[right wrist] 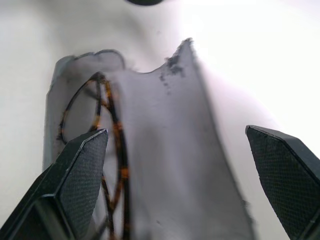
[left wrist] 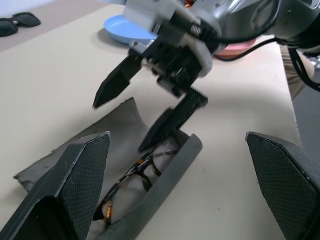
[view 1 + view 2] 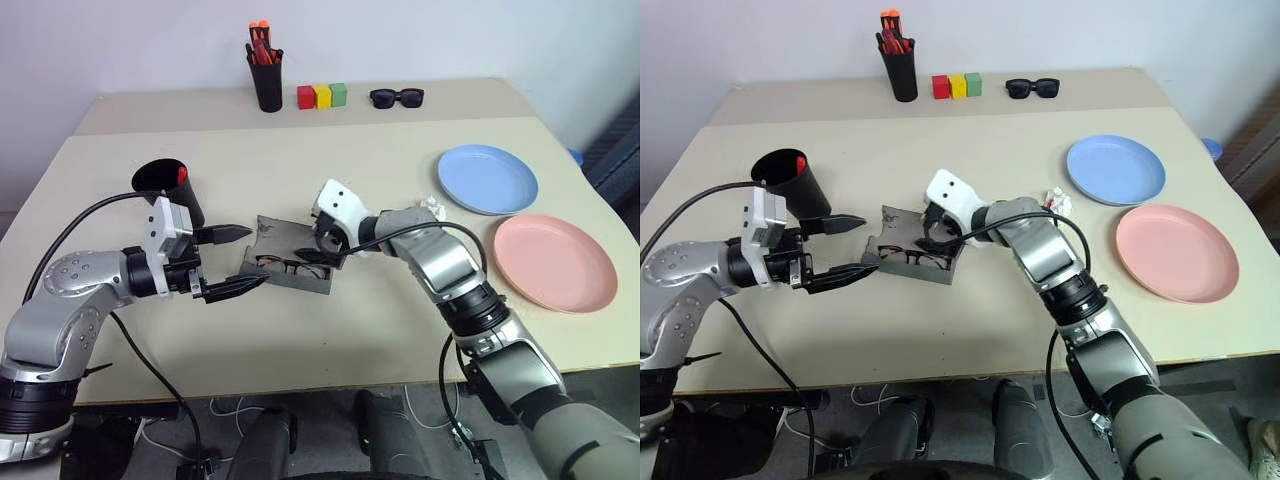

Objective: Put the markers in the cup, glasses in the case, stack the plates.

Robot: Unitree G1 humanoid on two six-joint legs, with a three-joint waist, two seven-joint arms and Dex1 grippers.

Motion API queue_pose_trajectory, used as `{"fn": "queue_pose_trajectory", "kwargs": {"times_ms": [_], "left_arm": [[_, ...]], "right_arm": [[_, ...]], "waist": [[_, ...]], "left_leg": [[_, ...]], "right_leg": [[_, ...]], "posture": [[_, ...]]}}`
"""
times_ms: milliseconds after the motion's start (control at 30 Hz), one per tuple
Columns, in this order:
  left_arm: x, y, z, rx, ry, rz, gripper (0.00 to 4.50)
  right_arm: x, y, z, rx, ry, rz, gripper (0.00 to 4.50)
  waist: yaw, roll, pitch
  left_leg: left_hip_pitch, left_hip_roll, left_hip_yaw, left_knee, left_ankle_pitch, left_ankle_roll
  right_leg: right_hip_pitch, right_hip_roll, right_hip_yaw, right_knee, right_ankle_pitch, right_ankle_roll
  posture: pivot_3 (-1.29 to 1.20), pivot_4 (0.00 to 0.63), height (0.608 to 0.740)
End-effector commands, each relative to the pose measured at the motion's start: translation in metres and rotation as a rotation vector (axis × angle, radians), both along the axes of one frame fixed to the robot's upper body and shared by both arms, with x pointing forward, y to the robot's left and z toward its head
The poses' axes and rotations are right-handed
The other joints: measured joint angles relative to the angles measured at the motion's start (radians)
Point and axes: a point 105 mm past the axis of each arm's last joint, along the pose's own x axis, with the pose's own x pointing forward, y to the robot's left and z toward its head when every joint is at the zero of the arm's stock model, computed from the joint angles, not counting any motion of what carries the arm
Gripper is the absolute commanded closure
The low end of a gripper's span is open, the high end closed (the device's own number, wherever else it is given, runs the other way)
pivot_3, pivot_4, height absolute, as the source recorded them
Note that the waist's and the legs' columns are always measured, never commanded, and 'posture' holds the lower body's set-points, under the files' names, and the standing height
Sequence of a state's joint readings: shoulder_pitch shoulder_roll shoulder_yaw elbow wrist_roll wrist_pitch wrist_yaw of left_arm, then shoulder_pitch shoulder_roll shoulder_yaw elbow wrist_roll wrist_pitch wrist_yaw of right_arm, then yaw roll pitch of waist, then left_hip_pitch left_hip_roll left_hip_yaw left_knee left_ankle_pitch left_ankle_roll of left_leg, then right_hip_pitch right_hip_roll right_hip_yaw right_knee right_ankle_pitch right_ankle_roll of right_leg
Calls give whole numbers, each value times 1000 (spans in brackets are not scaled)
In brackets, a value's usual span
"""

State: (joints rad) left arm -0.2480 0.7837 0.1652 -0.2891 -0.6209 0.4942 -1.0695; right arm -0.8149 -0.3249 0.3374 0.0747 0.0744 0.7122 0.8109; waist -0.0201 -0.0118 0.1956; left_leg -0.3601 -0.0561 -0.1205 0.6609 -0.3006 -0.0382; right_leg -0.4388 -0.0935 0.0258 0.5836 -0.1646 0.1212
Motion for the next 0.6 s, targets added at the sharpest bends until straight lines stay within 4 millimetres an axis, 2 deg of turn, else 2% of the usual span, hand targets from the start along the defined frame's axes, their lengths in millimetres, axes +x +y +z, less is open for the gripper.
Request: {"fn": "queue_pose_trajectory", "kwargs": {"times_ms": [33, 100, 167, 267, 333, 500, 600], "left_arm": [[12, -2, 9, -2, -64, 35, 0], [26, -2, 14, -18, -90, 81, 0], [44, -1, 17, -24, -123, 143, 0], [76, -4, 25, -52, -178, 241, 851], [96, -14, 30, -76, -191, 279, 1858], [139, -33, 18, -14, -180, 345, 4480], [159, -46, 9, 55, -160, 363, 4480]], "right_arm": [[-13, -2, 46, 150, -76, 96, 21], [-26, -6, 63, 291, -34, 154, 21], [-35, -20, 70, 394, -8, 186, 21], [-59, -45, 48, 385, 74, 235, 0], [-73, -53, 35, 352, 119, 256, 0], [-78, -50, 35, 370, 127, 239, 0], [-88, -46, 28, 358, 145, 253, 0]], "waist": [[2, 0, 0], [2, 0, 0], [4, 0, 0], [19, -1, -1], [22, -1, -1], [1, -1, 0], [2, -1, 0]], "left_leg": [[0, 0, 0, 0, 0, 0], [-1, 0, 0, 0, 0, 0], [0, 0, 0, 0, 0, 0], [1, 0, -1, 0, 0, 0], [2, -1, -2, 1, 0, 0], [3, -1, 1, 2, 0, 0], [3, 0, 0, 1, 0, 0]], "right_leg": [[0, 0, 0, 0, 0, 0], [0, 0, 0, 0, 0, 0], [0, 0, 0, 0, 0, 0], [3, 0, -1, -1, 0, 0], [6, 0, -1, -5, 0, 1], [6, -1, 0, -4, 1, 1], [6, 0, 0, -4, 0, 1]], "posture": [[0, 150, 740], [0, 150, 740], [0, 150, 740], [0, 150, 740], [0, 150, 740], [0, 150, 740], [0, 150, 740]]}}
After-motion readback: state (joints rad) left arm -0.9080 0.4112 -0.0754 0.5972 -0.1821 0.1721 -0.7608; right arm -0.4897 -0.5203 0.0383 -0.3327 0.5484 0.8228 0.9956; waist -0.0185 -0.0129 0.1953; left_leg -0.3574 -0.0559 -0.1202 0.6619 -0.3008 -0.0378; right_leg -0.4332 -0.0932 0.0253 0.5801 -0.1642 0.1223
